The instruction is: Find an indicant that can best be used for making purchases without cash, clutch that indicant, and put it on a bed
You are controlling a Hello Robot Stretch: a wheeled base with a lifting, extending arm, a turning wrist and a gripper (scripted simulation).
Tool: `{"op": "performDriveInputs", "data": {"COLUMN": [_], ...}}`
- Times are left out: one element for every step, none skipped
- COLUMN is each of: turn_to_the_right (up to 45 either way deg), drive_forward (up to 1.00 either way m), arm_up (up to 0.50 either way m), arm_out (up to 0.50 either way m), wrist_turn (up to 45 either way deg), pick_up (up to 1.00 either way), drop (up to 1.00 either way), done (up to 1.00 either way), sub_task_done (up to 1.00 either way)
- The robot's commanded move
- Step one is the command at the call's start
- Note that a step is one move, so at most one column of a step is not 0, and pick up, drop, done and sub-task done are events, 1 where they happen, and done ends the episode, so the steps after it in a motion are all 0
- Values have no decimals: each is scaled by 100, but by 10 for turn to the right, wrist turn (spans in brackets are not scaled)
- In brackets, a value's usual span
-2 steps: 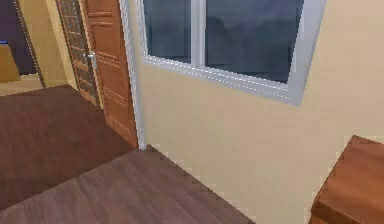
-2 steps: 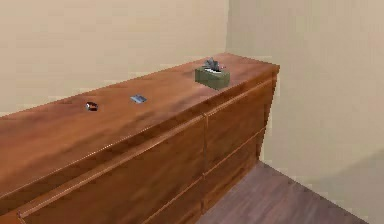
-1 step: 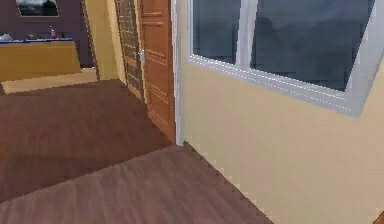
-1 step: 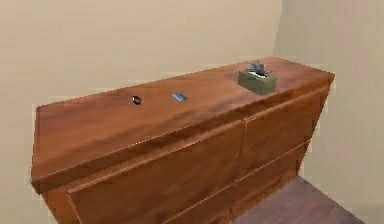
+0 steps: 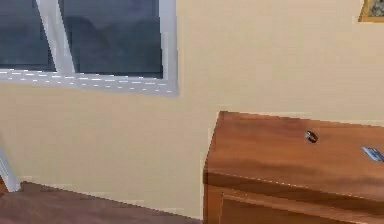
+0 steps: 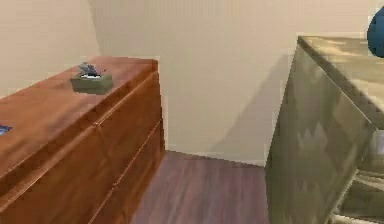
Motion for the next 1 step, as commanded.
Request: {"op": "performDriveInputs", "data": {"turn_to_the_right": [420], "drive_forward": [0], "arm_up": [0], "arm_out": [0], "wrist_turn": [0], "pick_up": [0], "drop": [0], "done": [0], "sub_task_done": [0]}}
